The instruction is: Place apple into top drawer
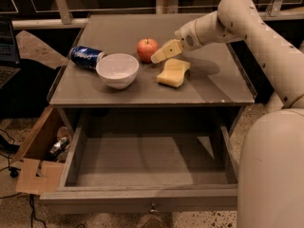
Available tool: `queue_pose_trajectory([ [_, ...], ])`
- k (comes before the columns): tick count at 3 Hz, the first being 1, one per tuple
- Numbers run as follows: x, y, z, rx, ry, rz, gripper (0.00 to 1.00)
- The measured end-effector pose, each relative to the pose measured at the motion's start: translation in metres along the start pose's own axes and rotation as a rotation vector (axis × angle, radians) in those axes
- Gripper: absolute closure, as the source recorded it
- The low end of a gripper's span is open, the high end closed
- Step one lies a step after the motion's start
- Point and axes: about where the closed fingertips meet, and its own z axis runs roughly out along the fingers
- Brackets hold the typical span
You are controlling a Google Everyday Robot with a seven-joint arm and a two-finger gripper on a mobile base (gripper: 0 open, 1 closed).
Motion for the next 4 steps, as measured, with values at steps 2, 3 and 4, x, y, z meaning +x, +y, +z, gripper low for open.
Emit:
queue_pose_trajectory([
  [2,-0.007,0.005,0.024,-0.036,0.005,-0.002,0.00],
  [3,-0.006,0.011,0.035,-0.056,0.021,-0.007,0.00],
  [4,-0.005,0.019,0.045,-0.082,0.037,-0.014,0.00],
])
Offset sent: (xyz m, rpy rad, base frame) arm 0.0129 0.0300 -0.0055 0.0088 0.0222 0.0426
